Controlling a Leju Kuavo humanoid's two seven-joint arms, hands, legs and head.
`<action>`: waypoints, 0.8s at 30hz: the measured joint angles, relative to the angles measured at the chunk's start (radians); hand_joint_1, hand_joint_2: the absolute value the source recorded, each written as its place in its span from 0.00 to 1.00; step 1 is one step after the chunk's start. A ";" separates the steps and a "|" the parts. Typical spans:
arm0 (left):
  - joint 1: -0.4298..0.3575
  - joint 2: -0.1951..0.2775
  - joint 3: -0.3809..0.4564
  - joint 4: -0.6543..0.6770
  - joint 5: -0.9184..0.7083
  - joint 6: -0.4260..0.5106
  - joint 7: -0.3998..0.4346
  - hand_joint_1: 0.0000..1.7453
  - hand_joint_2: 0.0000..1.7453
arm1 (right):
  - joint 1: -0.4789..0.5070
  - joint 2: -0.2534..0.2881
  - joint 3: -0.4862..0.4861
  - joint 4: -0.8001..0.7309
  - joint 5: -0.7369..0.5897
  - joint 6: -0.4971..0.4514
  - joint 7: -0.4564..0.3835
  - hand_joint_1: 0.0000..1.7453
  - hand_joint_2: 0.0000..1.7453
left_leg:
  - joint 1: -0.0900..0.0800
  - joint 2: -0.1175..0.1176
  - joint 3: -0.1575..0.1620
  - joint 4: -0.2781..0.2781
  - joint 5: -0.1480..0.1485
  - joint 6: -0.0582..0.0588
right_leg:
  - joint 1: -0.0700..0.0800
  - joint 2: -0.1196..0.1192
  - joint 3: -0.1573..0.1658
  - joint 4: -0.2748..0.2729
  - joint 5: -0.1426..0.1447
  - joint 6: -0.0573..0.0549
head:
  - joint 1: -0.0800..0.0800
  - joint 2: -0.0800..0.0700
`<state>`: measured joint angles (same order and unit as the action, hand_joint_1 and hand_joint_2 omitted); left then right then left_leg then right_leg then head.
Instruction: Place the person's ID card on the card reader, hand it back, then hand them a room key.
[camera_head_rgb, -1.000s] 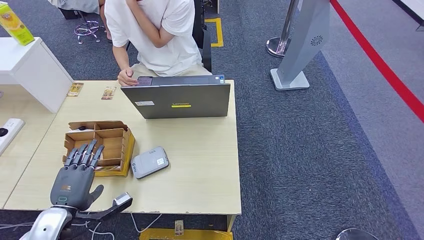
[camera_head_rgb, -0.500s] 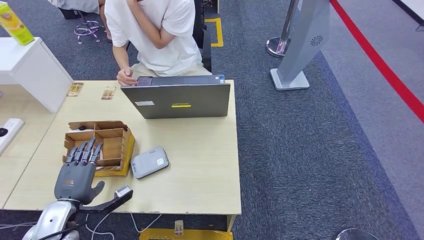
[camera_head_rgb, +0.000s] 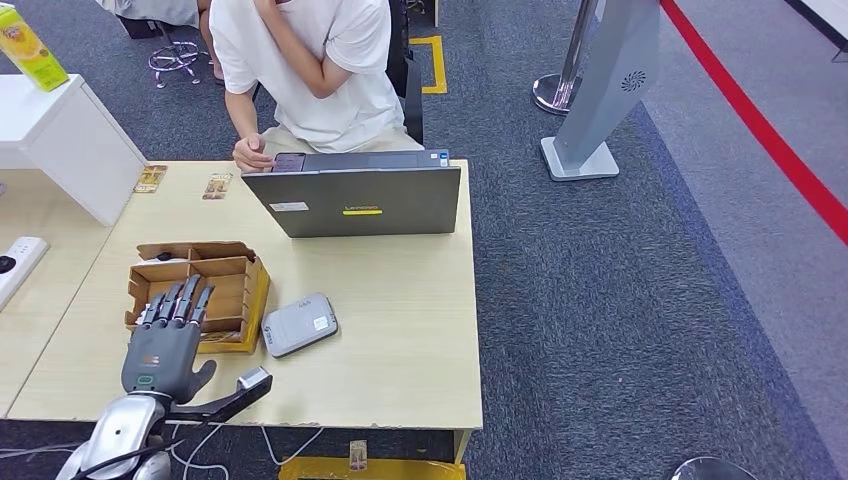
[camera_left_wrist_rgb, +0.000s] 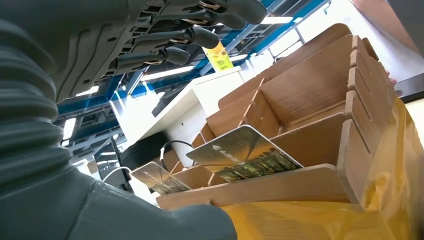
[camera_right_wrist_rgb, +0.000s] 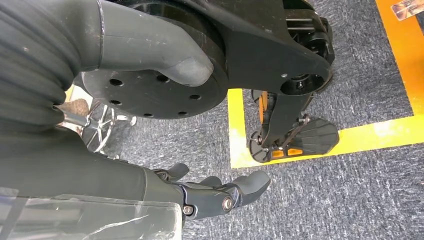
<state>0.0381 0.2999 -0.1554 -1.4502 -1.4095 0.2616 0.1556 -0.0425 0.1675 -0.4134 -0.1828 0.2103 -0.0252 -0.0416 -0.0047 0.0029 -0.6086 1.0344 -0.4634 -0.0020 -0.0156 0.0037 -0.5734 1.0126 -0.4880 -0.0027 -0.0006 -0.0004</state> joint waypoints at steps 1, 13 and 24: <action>0.000 -0.001 0.000 0.003 0.000 0.003 0.001 0.00 1.00 | 0.000 0.000 0.000 0.000 0.001 0.000 0.000 0.00 1.00 | 0.000 0.000 0.000 0.000 0.000 0.000 | 0.000 0.000 0.000 0.000 0.000 0.000 | 0.000 0.000; -0.002 -0.002 0.020 0.040 0.006 0.021 0.011 0.00 1.00 | 0.000 0.000 0.000 0.000 0.015 0.001 0.004 0.00 1.00 | 0.000 0.000 0.000 0.000 0.000 0.000 | 0.000 0.000 0.000 0.000 0.000 0.000 | 0.000 0.000; -0.002 -0.005 0.034 0.054 0.006 0.029 0.010 0.00 1.00 | 0.000 0.000 0.000 0.000 0.019 0.001 0.006 0.00 1.00 | 0.000 0.000 0.000 0.000 0.000 0.000 | 0.000 0.000 0.000 0.000 0.000 0.000 | 0.000 0.000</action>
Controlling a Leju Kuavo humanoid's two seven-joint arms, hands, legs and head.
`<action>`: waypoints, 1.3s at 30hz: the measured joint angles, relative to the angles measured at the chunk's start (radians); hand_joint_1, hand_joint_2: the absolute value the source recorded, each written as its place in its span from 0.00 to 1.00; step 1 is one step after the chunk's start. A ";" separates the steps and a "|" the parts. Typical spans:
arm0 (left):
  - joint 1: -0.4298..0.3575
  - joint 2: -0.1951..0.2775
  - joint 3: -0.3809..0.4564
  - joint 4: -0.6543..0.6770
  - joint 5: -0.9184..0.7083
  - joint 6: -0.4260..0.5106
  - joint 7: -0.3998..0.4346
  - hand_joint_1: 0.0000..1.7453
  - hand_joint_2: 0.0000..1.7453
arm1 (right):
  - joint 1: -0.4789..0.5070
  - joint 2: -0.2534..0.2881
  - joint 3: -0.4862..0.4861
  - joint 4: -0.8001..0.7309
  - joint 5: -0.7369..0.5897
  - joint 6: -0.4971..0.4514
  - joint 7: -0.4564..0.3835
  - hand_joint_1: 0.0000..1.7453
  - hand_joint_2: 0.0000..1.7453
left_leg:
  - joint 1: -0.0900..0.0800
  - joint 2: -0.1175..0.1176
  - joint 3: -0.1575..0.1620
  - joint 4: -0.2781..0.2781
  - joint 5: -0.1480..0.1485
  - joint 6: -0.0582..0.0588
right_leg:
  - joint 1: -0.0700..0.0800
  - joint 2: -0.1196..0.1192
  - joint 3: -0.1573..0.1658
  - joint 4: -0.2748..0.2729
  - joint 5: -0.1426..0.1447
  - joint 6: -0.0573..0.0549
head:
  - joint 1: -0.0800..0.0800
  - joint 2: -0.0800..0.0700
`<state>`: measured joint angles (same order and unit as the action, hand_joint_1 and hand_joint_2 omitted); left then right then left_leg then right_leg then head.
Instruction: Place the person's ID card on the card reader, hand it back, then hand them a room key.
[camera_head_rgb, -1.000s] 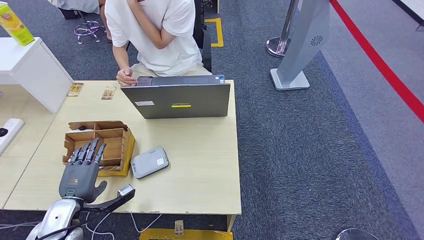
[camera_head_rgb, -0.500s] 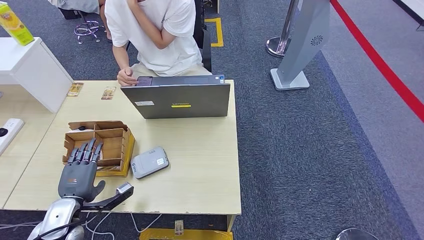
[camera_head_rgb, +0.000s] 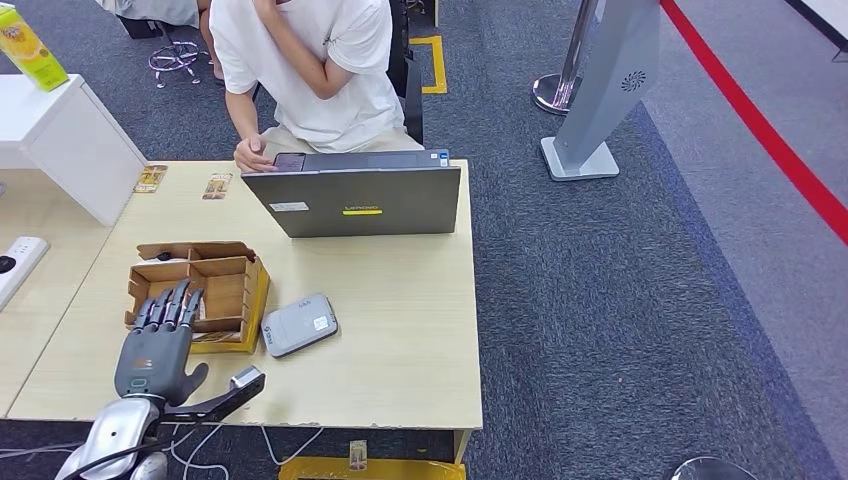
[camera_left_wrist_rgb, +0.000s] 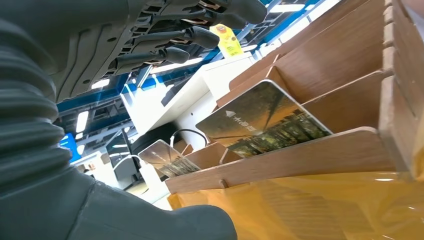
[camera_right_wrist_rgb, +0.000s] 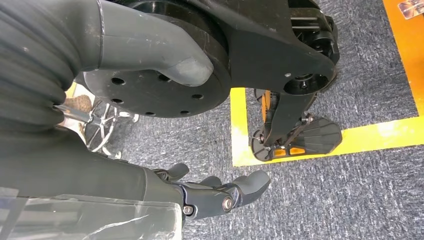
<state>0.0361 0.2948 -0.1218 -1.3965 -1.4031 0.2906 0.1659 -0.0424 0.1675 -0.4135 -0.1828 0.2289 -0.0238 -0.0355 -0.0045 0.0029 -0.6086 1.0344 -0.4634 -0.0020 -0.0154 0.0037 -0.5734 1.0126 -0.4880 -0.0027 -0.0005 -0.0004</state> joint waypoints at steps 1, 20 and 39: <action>0.000 0.000 0.002 0.000 0.000 0.000 0.000 0.00 1.00 | 0.000 0.000 0.000 0.000 0.000 0.000 0.000 0.00 1.00 | 0.000 0.000 0.000 0.000 0.000 0.000 | 0.000 0.000 0.000 0.000 0.000 0.000 | 0.000 0.000; 0.002 -0.004 0.008 0.009 0.033 0.012 -0.036 1.00 1.00 | 0.000 0.000 0.000 0.000 0.011 0.002 0.000 0.00 1.00 | 0.000 0.000 0.000 0.000 0.000 0.000 | 0.000 0.000 0.000 0.000 0.000 0.000 | 0.000 0.000; 0.005 -0.004 0.010 0.011 0.046 0.069 -0.059 1.00 1.00 | 0.000 0.000 -0.002 0.000 0.027 0.016 -0.002 0.00 1.00 | 0.000 0.000 0.000 0.000 0.000 0.000 | 0.000 0.000 0.000 0.000 0.000 0.000 | 0.000 0.000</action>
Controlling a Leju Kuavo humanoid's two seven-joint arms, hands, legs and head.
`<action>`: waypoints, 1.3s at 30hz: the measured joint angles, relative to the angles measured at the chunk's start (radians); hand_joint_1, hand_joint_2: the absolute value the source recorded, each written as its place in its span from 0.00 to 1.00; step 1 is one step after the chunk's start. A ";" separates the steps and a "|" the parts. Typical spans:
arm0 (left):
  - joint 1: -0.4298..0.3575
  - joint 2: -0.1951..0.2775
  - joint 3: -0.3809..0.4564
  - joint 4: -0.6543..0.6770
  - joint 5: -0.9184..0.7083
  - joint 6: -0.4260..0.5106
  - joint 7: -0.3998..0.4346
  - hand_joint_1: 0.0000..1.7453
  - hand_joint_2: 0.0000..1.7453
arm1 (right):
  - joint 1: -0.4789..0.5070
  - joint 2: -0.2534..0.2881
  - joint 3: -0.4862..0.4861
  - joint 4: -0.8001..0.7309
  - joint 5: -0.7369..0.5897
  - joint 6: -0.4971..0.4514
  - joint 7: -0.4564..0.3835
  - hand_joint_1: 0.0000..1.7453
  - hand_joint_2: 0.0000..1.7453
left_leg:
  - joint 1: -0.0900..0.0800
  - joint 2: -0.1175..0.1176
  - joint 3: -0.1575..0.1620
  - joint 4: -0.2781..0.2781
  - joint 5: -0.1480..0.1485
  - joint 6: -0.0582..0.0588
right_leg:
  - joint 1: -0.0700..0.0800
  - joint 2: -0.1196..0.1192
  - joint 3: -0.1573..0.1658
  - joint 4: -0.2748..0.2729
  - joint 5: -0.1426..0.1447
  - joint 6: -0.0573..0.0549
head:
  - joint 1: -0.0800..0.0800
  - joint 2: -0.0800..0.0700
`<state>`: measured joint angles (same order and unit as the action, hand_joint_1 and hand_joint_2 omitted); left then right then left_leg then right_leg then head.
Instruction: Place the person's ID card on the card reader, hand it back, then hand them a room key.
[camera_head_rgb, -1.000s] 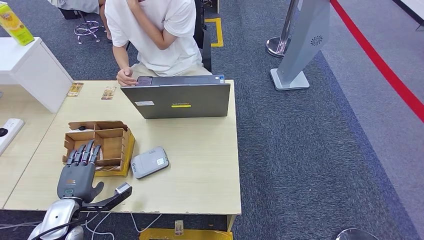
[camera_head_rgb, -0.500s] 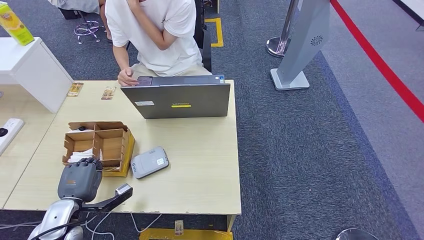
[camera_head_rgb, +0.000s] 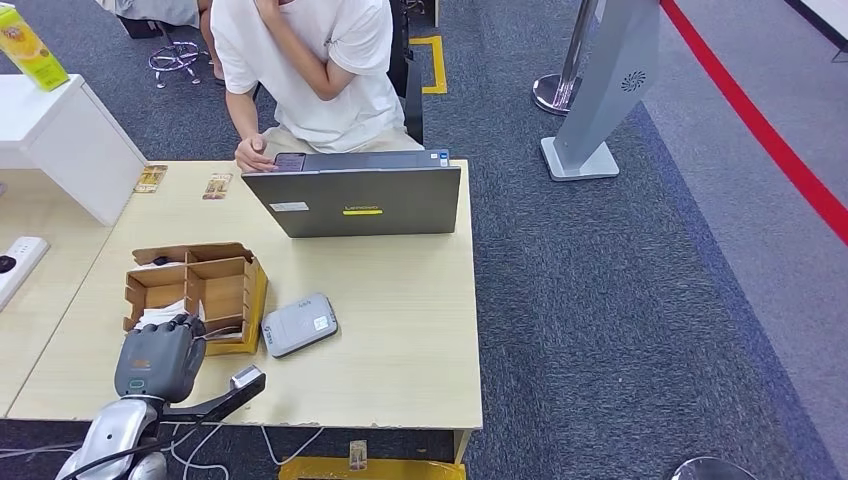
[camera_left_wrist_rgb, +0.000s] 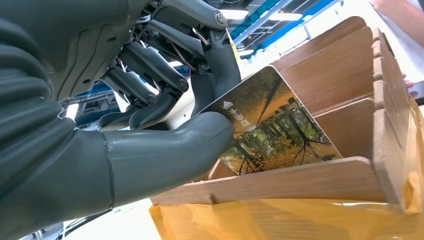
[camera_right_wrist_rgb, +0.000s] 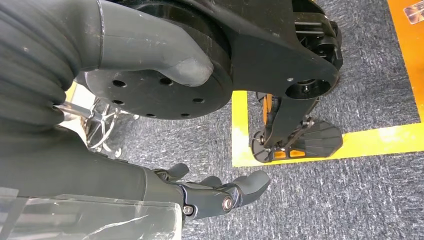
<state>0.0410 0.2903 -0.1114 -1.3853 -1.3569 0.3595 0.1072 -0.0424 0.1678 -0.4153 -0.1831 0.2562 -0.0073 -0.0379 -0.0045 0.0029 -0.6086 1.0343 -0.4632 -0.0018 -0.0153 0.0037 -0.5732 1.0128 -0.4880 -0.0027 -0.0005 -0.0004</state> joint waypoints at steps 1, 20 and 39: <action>0.004 0.000 0.001 -0.004 0.000 0.003 0.000 1.00 1.00 | 0.000 0.000 -0.001 0.000 0.002 0.000 0.000 0.00 1.00 | 0.000 0.000 0.000 0.000 0.000 0.000 | 0.000 0.000 0.000 0.000 0.000 0.000 | 0.000 0.000; 0.178 0.075 0.022 -0.430 0.056 0.096 -0.062 1.00 1.00 | 0.001 0.004 -0.054 0.000 -0.014 -0.010 -0.022 0.00 1.00 | 0.001 0.000 0.000 0.000 0.000 0.000 | 0.001 0.000 0.000 0.000 0.000 -0.001 | 0.000 0.000; -0.535 0.143 0.082 0.026 0.019 0.221 -0.117 1.00 1.00 | -0.028 0.010 -0.041 -0.001 0.116 0.020 -0.005 0.00 1.00 | 0.005 -0.005 -0.005 0.000 0.016 -0.007 | 0.003 -0.005 -0.007 0.002 0.014 -0.008 | 0.001 0.000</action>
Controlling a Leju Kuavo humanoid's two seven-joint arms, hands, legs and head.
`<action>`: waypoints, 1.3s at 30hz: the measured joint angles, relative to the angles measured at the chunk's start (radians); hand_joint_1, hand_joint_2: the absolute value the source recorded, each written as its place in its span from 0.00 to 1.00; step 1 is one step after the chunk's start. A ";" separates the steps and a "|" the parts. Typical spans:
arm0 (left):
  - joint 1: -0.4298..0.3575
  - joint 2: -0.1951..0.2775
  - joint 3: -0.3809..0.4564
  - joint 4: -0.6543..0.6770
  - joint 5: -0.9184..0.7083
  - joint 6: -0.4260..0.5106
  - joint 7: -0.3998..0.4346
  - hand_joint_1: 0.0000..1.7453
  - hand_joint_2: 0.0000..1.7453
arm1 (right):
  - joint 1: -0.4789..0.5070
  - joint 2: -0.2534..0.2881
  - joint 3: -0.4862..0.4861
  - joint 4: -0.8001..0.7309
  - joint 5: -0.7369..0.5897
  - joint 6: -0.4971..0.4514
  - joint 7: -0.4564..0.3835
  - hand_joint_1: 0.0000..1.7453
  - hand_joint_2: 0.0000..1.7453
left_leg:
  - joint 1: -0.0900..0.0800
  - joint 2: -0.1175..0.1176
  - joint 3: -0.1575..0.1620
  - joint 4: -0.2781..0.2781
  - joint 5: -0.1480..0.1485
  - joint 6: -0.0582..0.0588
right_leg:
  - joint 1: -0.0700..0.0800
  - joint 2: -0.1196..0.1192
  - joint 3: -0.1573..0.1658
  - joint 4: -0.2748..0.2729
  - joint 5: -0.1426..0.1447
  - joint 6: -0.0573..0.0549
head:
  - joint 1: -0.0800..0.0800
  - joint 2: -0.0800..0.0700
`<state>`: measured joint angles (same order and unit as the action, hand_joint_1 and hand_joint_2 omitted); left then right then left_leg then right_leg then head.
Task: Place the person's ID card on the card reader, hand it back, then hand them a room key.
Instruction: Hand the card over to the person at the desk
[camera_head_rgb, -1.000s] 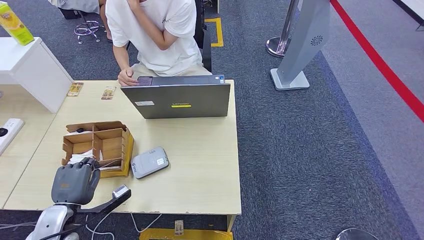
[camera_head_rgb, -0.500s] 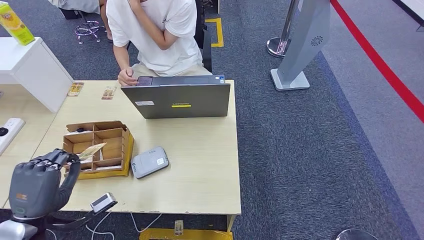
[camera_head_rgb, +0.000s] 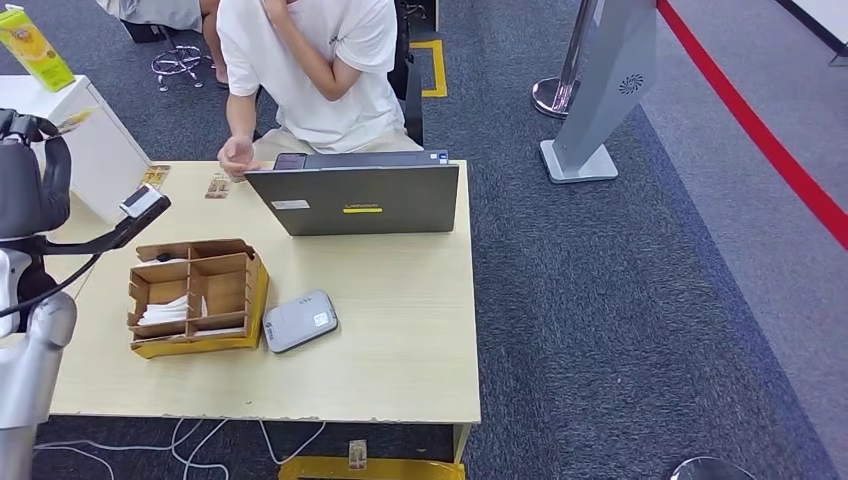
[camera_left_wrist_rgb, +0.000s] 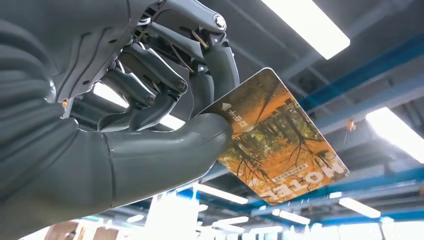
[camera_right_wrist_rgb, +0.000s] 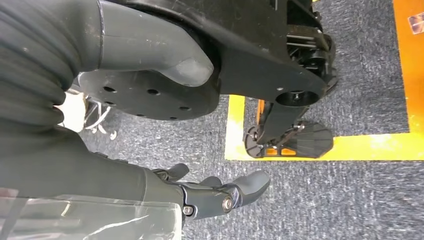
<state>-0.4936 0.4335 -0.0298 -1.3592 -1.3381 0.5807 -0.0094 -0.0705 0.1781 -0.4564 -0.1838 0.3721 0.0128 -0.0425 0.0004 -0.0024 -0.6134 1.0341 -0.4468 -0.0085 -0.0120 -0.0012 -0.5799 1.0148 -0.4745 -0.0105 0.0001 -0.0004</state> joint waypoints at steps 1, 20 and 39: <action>-0.019 -0.003 -0.002 0.033 0.000 0.002 0.000 1.00 1.00 | 0.001 0.000 0.001 0.000 0.000 0.000 0.000 0.00 1.00 | 0.000 0.002 0.000 0.000 0.000 0.000 | 0.000 0.002 -0.001 0.000 0.000 0.000 | 0.000 0.000; -0.346 -0.118 -0.080 0.490 -0.065 -0.017 0.053 1.00 1.00 | 0.002 0.000 0.003 0.000 0.021 0.004 0.026 0.00 1.00 | 0.000 0.005 -0.004 0.000 0.001 0.000 | 0.000 0.006 -0.005 0.000 0.002 0.001 | 0.000 0.000; -0.354 -0.137 -0.088 0.521 -0.011 -0.027 0.054 0.00 1.00 | 0.003 0.000 0.002 0.000 0.035 0.004 0.027 0.00 1.00 | 0.000 0.005 -0.005 0.000 0.001 0.000 | 0.000 0.005 -0.005 0.000 0.002 0.001 | 0.001 0.000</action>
<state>-0.8475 0.2967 -0.1175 -0.8385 -1.3489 0.5539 0.0443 -0.0672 0.1781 -0.4540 -0.1835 0.4075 0.0168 -0.0160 0.0005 0.0025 -0.6179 1.0342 -0.4463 -0.0084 -0.0119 0.0042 -0.5853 1.0145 -0.4726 -0.0097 0.0007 -0.0004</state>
